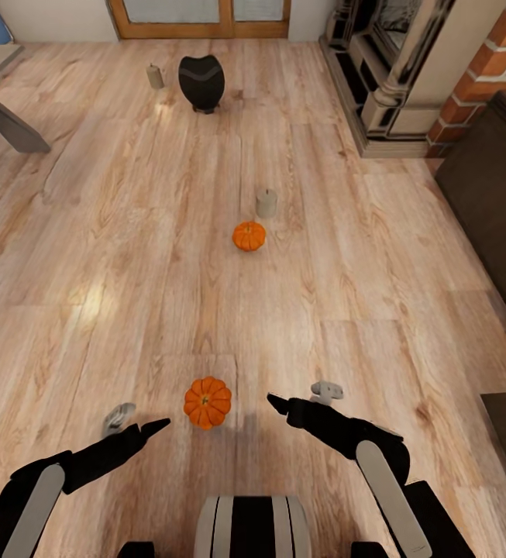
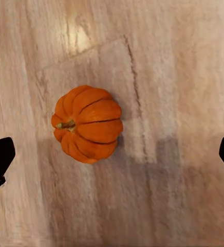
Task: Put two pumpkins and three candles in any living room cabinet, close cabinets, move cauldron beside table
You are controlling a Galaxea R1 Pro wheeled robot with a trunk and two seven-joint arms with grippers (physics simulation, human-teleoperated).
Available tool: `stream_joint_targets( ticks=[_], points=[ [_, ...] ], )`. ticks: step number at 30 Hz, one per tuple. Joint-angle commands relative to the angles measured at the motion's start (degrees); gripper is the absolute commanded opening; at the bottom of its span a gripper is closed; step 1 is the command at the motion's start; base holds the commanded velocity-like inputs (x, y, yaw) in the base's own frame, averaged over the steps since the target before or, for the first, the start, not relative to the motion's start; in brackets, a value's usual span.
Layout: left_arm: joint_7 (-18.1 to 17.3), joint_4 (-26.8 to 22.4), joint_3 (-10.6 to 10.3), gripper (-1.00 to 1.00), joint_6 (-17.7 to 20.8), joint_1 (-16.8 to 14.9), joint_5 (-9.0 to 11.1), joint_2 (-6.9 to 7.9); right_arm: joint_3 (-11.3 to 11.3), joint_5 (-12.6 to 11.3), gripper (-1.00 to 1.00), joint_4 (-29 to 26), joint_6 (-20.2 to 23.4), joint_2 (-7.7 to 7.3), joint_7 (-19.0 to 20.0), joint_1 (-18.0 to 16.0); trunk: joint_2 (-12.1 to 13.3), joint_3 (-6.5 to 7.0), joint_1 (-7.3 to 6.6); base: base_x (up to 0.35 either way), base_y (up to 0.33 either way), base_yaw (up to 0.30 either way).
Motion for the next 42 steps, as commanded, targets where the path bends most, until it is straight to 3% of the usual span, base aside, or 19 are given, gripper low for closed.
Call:
stream_joint_targets(
  ticks=[1,3,5,13,29,35,42],
  points=[
    [-0.9,0.0,0.1,1.0,0.3,0.0,0.0,0.0,0.0,-0.5,1.0,-0.1,-0.1,-2.48,8.2,0.0,0.0,-0.26,0.01,0.0,0.0,0.0],
    [-2.5,0.0,0.2,1.0,0.3,0.0,0.0,-0.1,-0.1,-0.5,1.0,-0.1,-0.5,-5.54,19.0,0.0,-0.1,-0.7,0.07,0.0,0.0,0.0],
    [-4.0,0.0,0.2,1.0,0.3,0.0,0.0,-0.16,-0.4,-0.5,1.0,-0.1,-0.7,-7.51,26.0,0.1,-0.1,-1.15,0.12,0.0,0.0,0.0],
    [-4.9,0.0,0.1,1.0,-1.1,0.0,0.1,-0.18,-6.2,-0.6,1.0,0.0,-0.8,-8.43,35.1,2.4,-0.2,-2.92,0.32,0.0,0.0,0.0],
    [-5.2,0.0,0.3,1.0,-1.2,0.0,0.1,0.05,-6.4,-0.1,1.0,0.5,-1.1,-7.74,35.8,2.5,-0.4,-6.46,0.74,0.0,0.0,0.0],
    [-11.9,0.1,1.7,1.0,-1.1,0.0,0.6,0.16,-6.1,0.0,1.0,0.6,-1.1,-7.67,35.8,2.5,-0.5,-7.79,0.89,0.0,0.0,0.0],
    [-12.4,0.1,1.8,1.0,-1.1,0.0,0.6,0.15,-6.2,0.0,1.0,0.6,-1.1,-7.73,35.9,2.6,-0.5,-8.9,1.02,0.0,0.0,0.0]
  ],
)
